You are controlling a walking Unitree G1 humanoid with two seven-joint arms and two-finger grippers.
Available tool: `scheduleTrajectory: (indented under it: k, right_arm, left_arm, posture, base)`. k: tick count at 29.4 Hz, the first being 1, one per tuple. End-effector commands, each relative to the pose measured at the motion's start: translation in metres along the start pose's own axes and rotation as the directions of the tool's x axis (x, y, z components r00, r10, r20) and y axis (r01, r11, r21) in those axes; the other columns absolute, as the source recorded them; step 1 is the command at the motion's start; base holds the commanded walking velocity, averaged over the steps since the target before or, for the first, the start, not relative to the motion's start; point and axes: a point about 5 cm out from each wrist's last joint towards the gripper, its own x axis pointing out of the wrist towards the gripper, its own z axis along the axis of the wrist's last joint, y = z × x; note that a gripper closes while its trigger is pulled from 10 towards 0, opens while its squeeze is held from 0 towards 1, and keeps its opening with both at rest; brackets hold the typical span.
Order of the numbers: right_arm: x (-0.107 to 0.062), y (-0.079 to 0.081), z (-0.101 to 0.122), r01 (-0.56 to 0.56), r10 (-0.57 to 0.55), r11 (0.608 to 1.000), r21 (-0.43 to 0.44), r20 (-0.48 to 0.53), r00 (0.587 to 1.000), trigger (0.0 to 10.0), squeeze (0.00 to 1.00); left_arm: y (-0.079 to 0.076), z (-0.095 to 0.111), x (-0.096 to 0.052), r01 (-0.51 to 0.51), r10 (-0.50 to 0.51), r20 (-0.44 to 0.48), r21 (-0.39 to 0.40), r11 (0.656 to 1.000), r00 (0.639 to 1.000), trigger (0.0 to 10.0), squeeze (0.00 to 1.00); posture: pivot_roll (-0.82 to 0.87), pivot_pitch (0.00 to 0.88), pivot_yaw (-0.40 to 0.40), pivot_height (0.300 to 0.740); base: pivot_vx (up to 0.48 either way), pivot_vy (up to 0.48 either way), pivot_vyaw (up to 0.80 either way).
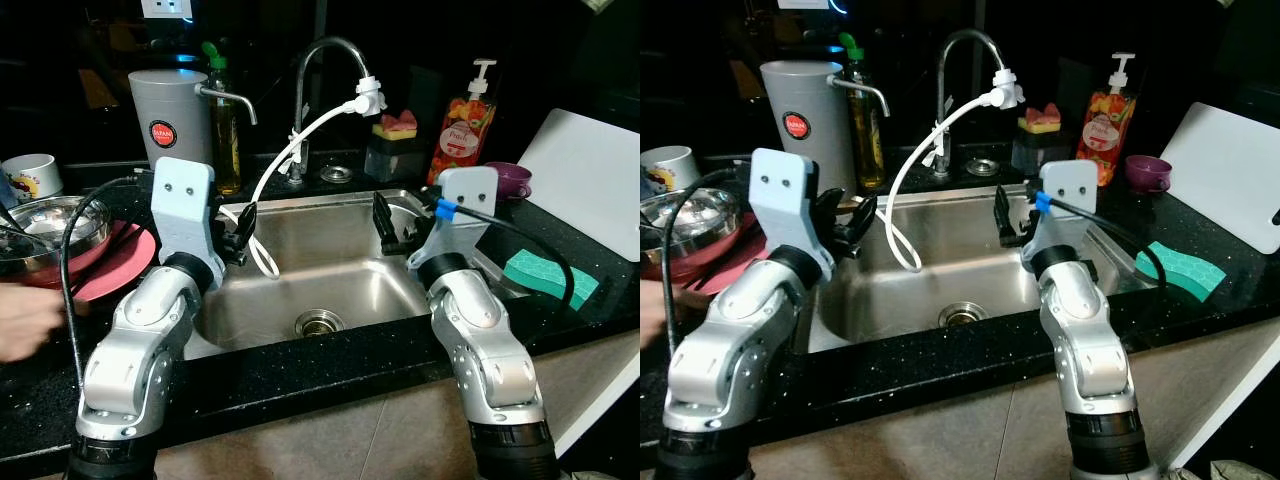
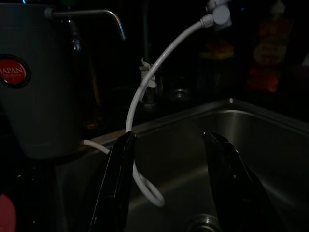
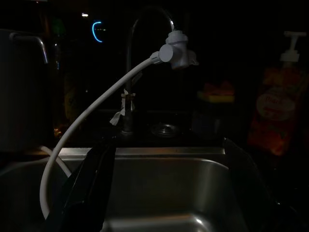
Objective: Kitchen organization
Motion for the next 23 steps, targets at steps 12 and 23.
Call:
scheduleTrajectory:
  k: [12, 23]
  right_arm:
    - [-0.001, -0.004, -0.002, 0.024, -0.024, 0.998, -0.06, 0.007, 1.0, 10.0, 0.0]
    - [-0.001, -0.008, -0.001, 0.101, -0.1, 0.995, -0.021, 0.027, 0.995, 10.0, 0.0]
  left_arm:
    - [0.0, -0.005, -0.004, -0.039, 0.039, 0.007, 0.084, 0.996, 0.999, 10.0, 0.0]
    - [0.001, -0.021, -0.007, -0.068, 0.073, -0.056, 0.092, 0.993, 0.996, 10.0, 0.0]
  posture:
    - [0.06, 0.053, -0.076, 0.74]
    - [0.05, 0.057, -0.064, 0.74]
  base:
    - [0.0, 0.0, 0.0]
    - [0.0, 0.0, 0.0]
